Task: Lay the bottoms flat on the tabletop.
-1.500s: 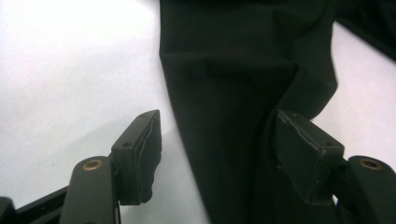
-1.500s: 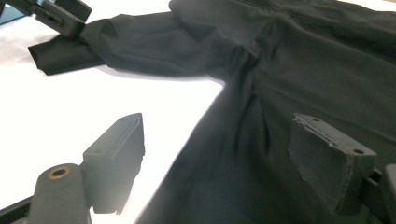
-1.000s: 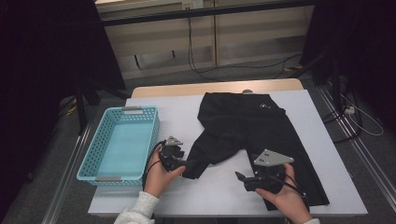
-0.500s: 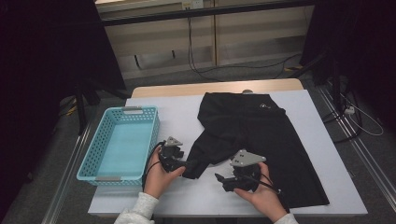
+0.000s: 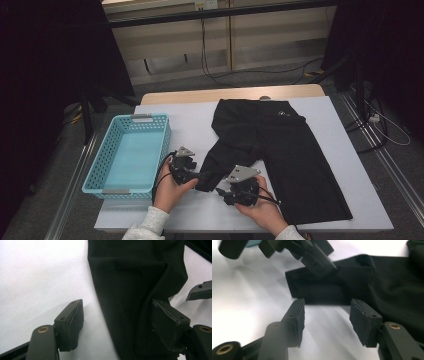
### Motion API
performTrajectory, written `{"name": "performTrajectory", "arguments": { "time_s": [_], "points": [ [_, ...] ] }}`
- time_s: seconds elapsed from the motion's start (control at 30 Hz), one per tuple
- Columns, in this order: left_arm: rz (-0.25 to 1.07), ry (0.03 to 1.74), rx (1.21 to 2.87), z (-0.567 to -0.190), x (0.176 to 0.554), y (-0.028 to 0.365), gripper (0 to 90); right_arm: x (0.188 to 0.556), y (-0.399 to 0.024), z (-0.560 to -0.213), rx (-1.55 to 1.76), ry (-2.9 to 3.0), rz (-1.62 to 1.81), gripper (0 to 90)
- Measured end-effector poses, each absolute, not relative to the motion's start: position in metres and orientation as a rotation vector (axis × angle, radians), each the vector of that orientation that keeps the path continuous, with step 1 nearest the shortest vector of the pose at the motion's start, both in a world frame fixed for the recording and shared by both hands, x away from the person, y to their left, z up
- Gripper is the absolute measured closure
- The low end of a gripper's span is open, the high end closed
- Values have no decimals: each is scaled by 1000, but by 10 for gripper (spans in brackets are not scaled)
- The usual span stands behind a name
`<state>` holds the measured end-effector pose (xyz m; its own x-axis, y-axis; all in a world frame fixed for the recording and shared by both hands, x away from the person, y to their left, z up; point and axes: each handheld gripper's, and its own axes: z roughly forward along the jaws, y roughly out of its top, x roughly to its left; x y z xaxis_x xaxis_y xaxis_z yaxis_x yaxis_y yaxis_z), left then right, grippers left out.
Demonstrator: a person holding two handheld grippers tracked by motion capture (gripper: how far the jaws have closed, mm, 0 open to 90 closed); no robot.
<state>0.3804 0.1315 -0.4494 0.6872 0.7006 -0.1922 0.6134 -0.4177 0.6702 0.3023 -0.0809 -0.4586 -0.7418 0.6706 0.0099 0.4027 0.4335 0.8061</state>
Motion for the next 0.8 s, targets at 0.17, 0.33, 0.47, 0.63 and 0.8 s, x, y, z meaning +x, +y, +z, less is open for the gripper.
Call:
{"name": "performTrajectory", "arguments": {
  "time_s": [0.17,0.33,0.47,0.63,0.8],
  "points": [
    [157,1010,2152,-449,379,133,283,305,-77,-456,906,2380,1229,475],
    [170,1015,2143,-445,375,137,278,306,-70,-457,845,2423,1203,471],
    [185,1019,2136,-442,371,140,273,308,-61,-461,851,2455,1183,502],
    [189,1024,2130,-441,368,144,271,313,-60,-462,878,2474,1172,688],
    [189,1036,2128,-442,367,146,265,315,-61,-463,901,2480,1189,851]
  ]
}}
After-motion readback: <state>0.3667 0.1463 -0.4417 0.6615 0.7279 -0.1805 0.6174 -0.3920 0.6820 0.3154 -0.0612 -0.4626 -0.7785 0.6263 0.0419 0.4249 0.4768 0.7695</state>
